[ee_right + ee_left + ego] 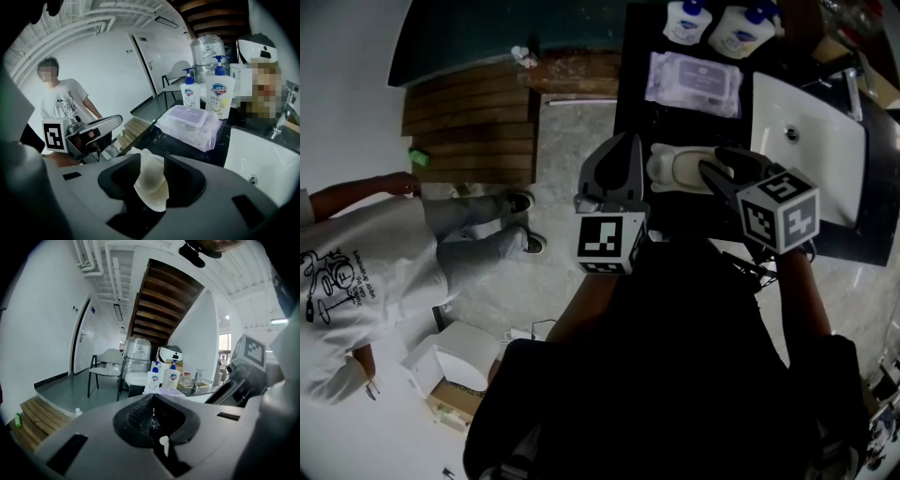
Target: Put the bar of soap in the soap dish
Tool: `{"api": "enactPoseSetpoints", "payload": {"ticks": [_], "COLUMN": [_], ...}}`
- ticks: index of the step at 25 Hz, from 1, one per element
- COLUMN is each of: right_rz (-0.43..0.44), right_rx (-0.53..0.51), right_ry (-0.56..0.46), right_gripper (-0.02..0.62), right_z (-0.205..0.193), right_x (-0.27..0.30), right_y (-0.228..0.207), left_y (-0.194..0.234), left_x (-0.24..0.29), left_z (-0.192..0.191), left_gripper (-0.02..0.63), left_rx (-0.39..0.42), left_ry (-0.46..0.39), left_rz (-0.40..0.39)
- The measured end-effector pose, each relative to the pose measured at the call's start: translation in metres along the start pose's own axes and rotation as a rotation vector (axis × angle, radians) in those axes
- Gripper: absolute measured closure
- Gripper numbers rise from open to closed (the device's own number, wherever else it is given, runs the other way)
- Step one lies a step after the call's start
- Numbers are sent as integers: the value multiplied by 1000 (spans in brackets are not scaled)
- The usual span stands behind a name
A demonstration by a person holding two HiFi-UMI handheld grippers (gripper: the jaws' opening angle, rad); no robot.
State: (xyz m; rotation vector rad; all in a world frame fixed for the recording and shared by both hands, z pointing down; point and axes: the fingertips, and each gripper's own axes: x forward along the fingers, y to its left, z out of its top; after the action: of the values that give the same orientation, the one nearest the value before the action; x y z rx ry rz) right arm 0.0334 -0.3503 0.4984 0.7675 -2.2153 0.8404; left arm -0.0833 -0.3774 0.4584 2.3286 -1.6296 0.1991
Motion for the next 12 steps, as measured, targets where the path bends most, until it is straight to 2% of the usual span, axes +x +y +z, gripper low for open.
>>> {"api": "enactPoseSetpoints", "payload": {"ticks": [7, 12], "right_rz": [-4, -39], "right_rx": [-9, -47], "right_ry": [-31, -146], "right_gripper": [454, 454], "right_z": [5, 23], "right_x": [1, -19], "right_y": [0, -9], "left_y": [1, -2], "left_x": [-3, -4], "left_z": [4, 6], "left_gripper": [603, 603], "left_rx": [8, 18], "left_ry": [-7, 3], "left_rz": [1, -2]}}
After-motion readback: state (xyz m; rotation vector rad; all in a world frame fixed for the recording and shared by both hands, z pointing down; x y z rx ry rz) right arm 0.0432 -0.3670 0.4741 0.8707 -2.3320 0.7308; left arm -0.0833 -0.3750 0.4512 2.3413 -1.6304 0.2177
